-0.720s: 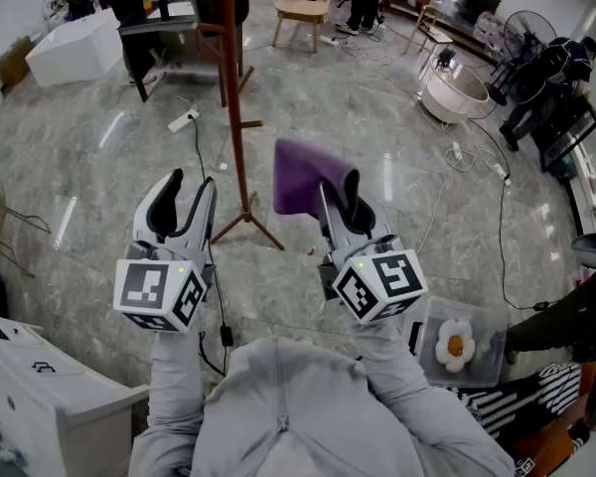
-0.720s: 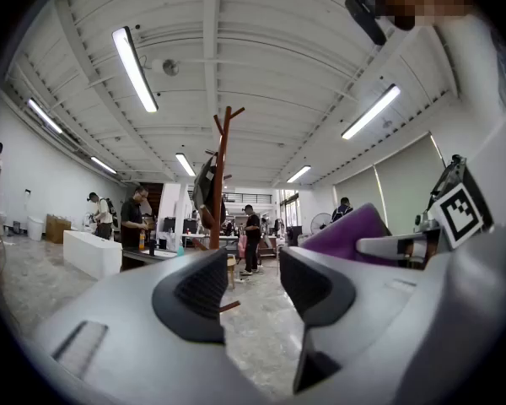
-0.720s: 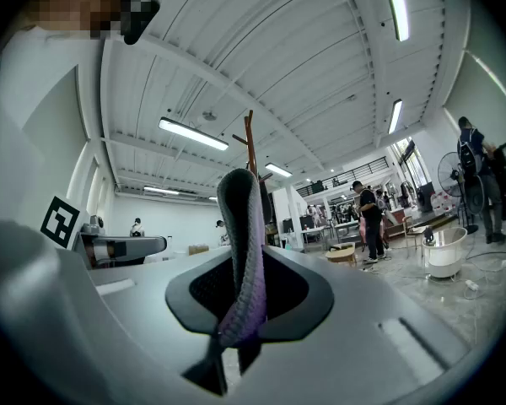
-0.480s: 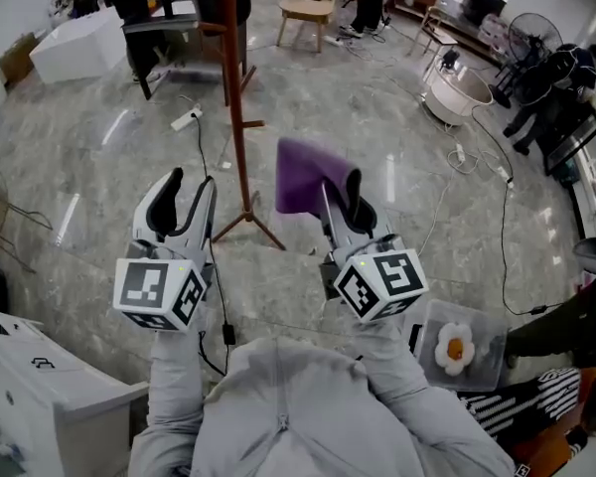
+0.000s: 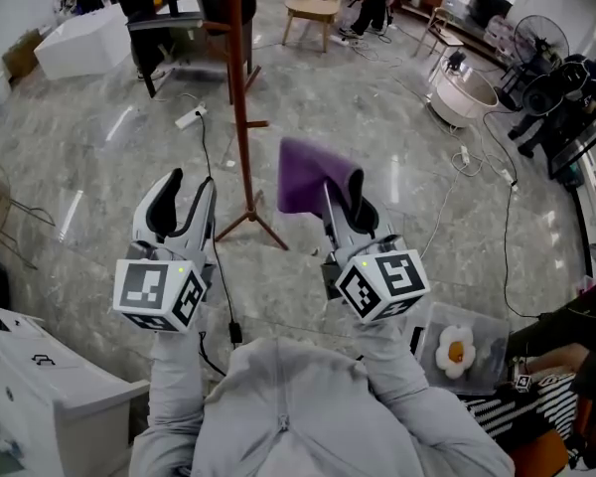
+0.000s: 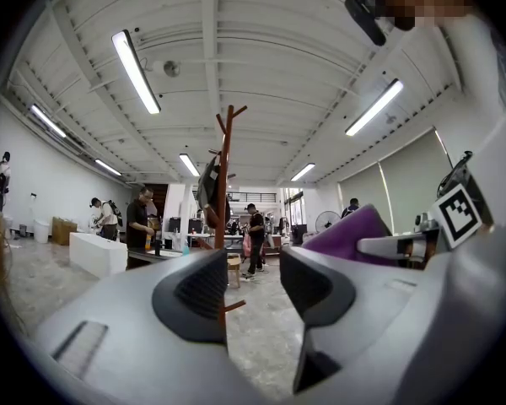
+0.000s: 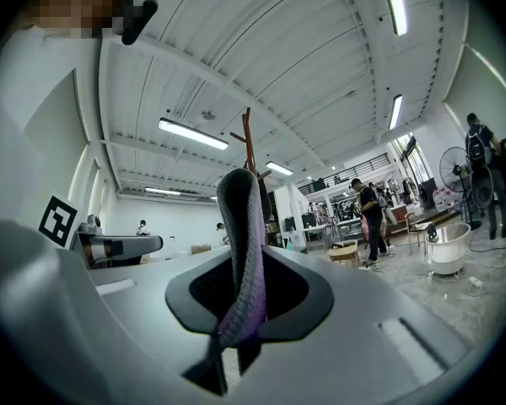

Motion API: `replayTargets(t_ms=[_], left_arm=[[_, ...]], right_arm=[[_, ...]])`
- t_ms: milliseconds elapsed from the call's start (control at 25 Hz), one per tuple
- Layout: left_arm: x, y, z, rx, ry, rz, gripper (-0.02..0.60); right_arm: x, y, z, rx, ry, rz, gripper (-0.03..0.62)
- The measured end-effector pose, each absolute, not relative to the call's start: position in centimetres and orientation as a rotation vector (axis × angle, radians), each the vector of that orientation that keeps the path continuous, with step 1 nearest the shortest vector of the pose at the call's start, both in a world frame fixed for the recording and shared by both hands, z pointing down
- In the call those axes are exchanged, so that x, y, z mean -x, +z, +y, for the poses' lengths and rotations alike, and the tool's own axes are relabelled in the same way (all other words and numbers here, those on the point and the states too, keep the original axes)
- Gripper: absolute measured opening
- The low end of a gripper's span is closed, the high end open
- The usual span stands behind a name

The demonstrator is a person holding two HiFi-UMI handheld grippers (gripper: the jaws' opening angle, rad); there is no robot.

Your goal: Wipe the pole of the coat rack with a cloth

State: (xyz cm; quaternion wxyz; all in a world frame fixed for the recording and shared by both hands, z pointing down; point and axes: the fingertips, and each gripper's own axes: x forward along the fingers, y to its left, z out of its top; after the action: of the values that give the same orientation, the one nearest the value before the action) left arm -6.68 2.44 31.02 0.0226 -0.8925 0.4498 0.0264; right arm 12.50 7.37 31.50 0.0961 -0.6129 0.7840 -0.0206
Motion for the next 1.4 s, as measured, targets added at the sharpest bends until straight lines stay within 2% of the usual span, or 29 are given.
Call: replayTargets(t_ms=[1000, 1400], left_arm=[[11.8, 31.8, 0.4, 2.82, 0.132, 1.307, 0.205], [11.8, 32.1, -4.3, 2.805, 0.153, 1.341, 0.204]], right_arm=[[-8.6, 29.7, 6.3, 1.873, 0.017, 2.191, 0.049], [-9.4, 28.7, 1.0, 1.843, 0.06, 2.2, 0.049]])
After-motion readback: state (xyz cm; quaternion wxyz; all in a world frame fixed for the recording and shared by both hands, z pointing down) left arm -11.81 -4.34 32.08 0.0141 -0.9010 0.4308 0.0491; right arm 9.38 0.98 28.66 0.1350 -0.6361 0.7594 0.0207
